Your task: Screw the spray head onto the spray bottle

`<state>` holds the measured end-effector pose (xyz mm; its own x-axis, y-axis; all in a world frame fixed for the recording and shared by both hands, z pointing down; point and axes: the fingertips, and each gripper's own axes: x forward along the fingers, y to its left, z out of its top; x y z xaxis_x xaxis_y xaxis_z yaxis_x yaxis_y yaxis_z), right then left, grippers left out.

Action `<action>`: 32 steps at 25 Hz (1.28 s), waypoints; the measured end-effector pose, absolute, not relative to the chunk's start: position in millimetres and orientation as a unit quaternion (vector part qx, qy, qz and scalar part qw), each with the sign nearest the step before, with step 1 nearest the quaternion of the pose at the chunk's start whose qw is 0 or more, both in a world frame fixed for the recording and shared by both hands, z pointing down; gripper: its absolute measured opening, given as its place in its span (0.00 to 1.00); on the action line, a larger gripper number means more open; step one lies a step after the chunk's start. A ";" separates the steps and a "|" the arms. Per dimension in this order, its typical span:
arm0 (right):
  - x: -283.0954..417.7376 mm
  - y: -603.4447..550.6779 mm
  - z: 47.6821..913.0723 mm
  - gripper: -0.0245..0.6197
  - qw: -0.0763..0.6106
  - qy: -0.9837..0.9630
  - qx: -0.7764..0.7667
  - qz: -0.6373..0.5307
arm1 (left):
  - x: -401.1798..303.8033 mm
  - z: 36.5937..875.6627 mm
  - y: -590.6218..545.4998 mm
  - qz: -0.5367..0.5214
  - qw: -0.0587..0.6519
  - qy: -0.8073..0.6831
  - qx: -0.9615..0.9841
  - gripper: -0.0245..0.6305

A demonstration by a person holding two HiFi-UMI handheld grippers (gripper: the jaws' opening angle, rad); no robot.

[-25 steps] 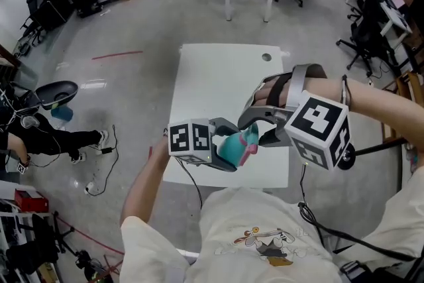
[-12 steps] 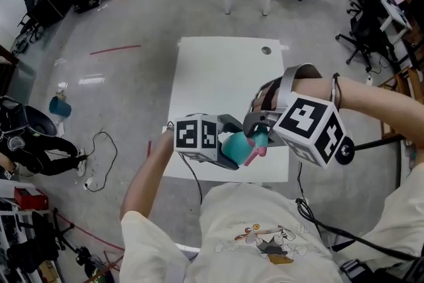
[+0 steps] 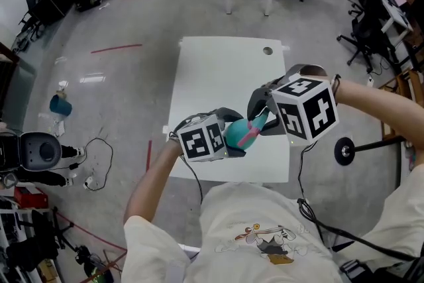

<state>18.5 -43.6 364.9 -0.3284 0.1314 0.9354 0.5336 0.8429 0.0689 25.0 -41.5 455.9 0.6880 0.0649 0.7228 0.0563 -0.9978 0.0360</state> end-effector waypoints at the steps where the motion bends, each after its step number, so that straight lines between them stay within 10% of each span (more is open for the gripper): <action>1: 18.2 -45.1 366.3 0.24 0.542 -0.795 -0.204 -0.182 | 24.9 457.8 -43.9 0.398 0.004 0.019 0.917 0.64; 12: 33.3 -53.8 392.0 0.24 0.561 -0.767 -0.203 -0.235 | 23.2 496.0 -60.6 0.447 -0.074 -0.074 0.888 0.64; 17: 46.1 -77.0 424.3 0.24 0.591 -0.756 -0.177 -0.217 | -7.4 502.7 -61.3 0.394 0.008 -0.145 0.908 0.63; 23: 37.4 -110.3 488.9 0.24 0.613 -0.761 -0.138 -0.163 | -28.0 492.4 -64.8 0.352 0.034 -0.262 0.898 0.05; 32: 9.5 -147.1 589.0 0.24 0.653 -0.742 -0.093 -0.120 | -29.4 511.2 -38.2 0.368 0.075 -0.280 0.884 0.05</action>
<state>9.5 -147.1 589.0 -0.1308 -0.0180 0.9912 0.2945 0.9540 0.0562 -29.4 -38.2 511.2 0.5729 -0.4395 0.6918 -0.5494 -0.8323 -0.0739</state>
